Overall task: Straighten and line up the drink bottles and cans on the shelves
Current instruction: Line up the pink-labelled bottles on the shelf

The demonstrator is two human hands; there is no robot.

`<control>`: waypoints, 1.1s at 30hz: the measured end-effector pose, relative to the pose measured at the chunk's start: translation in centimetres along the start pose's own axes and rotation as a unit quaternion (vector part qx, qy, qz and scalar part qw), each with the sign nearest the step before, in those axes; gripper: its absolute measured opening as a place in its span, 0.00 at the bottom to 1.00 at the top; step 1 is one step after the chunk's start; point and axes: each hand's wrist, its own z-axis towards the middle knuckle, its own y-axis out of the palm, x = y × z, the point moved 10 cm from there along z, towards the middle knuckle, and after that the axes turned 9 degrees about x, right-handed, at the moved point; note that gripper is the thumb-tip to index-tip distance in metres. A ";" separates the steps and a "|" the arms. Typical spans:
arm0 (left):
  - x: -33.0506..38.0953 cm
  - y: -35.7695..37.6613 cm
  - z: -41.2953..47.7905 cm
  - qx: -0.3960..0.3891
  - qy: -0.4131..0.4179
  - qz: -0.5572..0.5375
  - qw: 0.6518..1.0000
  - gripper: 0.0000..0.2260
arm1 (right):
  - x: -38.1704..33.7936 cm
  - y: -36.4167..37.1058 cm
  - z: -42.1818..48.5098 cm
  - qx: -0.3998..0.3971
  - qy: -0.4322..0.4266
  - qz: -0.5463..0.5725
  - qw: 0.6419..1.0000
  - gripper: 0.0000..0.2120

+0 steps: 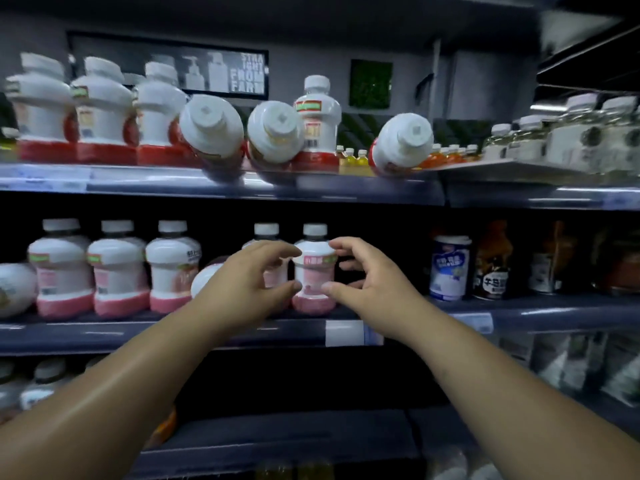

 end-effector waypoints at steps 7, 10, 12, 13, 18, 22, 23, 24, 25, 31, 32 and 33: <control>-3.6 -2.6 2.8 0.050 -0.054 0.051 0.996 0.21 | 4.2 1.5 3.5 0.018 0.078 0.016 0.997 0.41; -5.2 -1.7 3.9 0.018 -0.096 0.061 0.993 0.29 | 6.1 2.8 4.4 0.022 0.128 0.058 0.990 0.49; -6.0 -0.8 4.6 -0.004 -0.113 0.055 0.992 0.30 | 6.8 3.9 4.9 0.012 0.143 0.094 0.985 0.51; -6.3 -0.5 4.9 -0.007 -0.114 0.053 0.992 0.30 | 7.0 4.4 5.0 0.006 0.150 0.109 0.983 0.51; -7.8 0.6 5.5 -0.012 -0.159 0.005 0.987 0.26 | 7.7 5.4 5.3 0.022 0.163 0.117 0.979 0.37; -7.2 2.0 5.6 -0.021 -0.162 -0.023 0.986 0.26 | 8.5 3.3 5.0 0.073 0.159 0.076 0.982 0.37; -6.9 2.4 5.6 -0.013 -0.163 -0.033 0.986 0.26 | 8.8 2.5 5.0 0.086 0.156 0.060 0.982 0.42; -6.5 2.9 5.6 -0.003 -0.161 -0.037 0.986 0.28 | 9.2 1.8 4.9 0.094 0.155 0.040 0.983 0.46; -6.2 3.4 5.5 0.010 -0.156 -0.036 0.987 0.30 | 9.4 1.2 4.7 0.095 0.154 0.022 0.983 0.49; -6.9 8.1 2.7 0.000 -0.206 -0.179 0.962 0.51 | 10.4 0.7 3.0 0.030 0.146 -0.006 0.989 0.55; -7.3 8.5 2.2 -0.004 -0.209 -0.181 0.961 0.54 | 10.4 0.5 3.0 0.046 0.134 -0.016 0.990 0.58; -7.6 8.8 2.0 -0.006 -0.206 -0.182 0.961 0.56 | 10.3 0.3 3.0 0.061 0.126 -0.025 0.990 0.59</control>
